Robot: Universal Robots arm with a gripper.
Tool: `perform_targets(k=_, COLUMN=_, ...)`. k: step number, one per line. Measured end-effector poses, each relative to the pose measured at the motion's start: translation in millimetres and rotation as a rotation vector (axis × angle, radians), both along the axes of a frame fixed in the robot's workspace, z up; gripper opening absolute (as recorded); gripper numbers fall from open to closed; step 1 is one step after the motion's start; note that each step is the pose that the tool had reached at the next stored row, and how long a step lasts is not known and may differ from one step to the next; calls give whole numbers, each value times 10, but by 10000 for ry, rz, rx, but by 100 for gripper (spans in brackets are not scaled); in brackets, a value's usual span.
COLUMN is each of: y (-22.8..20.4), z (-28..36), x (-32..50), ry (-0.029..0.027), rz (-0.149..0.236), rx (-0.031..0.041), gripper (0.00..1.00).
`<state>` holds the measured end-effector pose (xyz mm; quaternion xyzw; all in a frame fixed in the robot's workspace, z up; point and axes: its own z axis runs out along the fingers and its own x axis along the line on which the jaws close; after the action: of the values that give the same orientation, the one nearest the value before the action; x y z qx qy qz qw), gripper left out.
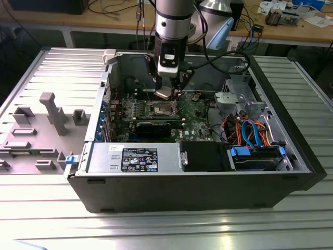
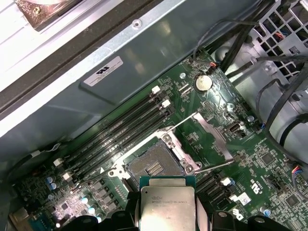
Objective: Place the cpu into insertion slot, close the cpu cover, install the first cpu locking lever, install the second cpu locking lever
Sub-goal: 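Place the cpu into insertion slot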
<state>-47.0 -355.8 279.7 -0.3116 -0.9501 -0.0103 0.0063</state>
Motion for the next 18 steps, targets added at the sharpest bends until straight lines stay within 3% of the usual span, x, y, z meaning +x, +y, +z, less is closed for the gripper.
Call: perform_targets(k=18, y=0, z=-2, x=0, ry=0, rz=-517, rx=0, gripper=55)
